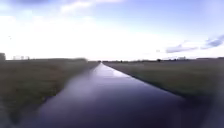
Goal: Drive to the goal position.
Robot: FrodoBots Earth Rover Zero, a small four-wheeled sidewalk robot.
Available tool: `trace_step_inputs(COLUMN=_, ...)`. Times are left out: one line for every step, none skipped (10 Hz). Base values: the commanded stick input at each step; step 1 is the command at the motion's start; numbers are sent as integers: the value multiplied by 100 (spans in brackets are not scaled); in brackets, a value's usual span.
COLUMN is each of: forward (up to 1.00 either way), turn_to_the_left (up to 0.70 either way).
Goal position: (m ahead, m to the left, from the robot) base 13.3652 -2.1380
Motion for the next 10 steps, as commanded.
trace_step_inputs(forward=45, turn_to_the_left=0)
trace_step_inputs(forward=45, turn_to_the_left=0)
trace_step_inputs(forward=45, turn_to_the_left=0)
trace_step_inputs(forward=45, turn_to_the_left=0)
trace_step_inputs(forward=45, turn_to_the_left=-6)
trace_step_inputs(forward=45, turn_to_the_left=-22)
trace_step_inputs(forward=45, turn_to_the_left=-27)
trace_step_inputs(forward=45, turn_to_the_left=-27)
trace_step_inputs(forward=45, turn_to_the_left=-27)
trace_step_inputs(forward=45, turn_to_the_left=-27)
